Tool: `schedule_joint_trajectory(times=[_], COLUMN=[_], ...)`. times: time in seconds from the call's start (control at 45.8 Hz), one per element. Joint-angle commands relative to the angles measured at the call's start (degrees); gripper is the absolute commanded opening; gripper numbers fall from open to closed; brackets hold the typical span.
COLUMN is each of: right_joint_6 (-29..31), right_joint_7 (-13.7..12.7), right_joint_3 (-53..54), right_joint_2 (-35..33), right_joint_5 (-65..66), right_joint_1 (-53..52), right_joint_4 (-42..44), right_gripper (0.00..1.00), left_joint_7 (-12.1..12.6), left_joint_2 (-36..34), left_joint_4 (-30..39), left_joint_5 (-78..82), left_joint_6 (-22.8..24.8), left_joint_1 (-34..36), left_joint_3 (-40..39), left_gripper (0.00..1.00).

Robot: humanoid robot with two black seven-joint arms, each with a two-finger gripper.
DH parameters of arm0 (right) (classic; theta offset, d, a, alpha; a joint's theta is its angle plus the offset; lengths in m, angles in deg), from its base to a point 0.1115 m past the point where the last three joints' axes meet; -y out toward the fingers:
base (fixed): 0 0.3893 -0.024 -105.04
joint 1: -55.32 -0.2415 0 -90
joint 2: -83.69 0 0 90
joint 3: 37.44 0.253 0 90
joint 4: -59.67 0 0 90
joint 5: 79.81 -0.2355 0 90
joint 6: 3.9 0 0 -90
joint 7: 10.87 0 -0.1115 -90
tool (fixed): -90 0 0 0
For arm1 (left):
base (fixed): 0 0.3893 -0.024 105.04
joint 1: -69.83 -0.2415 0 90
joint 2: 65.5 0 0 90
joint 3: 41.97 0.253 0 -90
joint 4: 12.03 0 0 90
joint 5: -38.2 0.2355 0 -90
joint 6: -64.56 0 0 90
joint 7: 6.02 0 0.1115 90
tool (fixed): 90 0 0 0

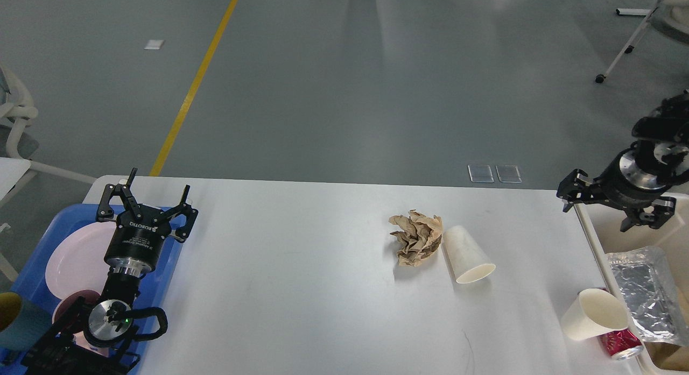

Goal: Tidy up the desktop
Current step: 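Raise the right gripper from the bin toward the crumpled paper scrap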

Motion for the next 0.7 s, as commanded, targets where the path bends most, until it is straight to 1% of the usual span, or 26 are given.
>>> schedule_joint_trajectory(times=[0.0, 0.219, 0.306, 0.372, 0.437, 0.678], right_joint_6=[5.0, 5.6, 5.7, 6.1, 5.9, 4.5], right_joint_7=[0.0, -0.1, -0.1, -0.1, -0.1, 0.0], right_joint_3=[0.0, 0.0, 0.9, 1.7, 2.8, 2.9], right_joint_2=[2.4, 3.5, 3.2, 2.7, 2.5, 2.1], right_joint_5=[-0.1, -0.2, -0.3, -0.3, -0.2, -0.2], right_joint_1=[-11.0, -28.4, -34.9, -37.5, -37.8, -37.5], right_joint_4=[-9.4, -27.8, -33.2, -37.0, -38.2, -37.5], right_gripper=[1.0, 1.0, 1.0, 1.0, 1.0, 1.0], left_joint_7=[0.0, 0.0, -0.1, 0.0, -0.1, 0.0], left_joint_2=[0.0, 0.0, 0.0, 0.0, 0.0, 0.0], left_joint_4=[0.0, 0.0, 0.0, -0.1, 0.0, 0.0], left_joint_5=[0.0, 0.0, 0.0, 0.0, 0.0, 0.0], left_joint_6=[0.0, 0.0, 0.0, 0.0, 0.0, 0.0], left_joint_1=[0.0, 0.0, 0.0, 0.0, 0.0, 0.0], left_joint_3=[0.0, 0.1, 0.0, 0.1, 0.1, 0.1], left_gripper=[0.96, 0.96, 0.96, 0.96, 0.96, 0.96])
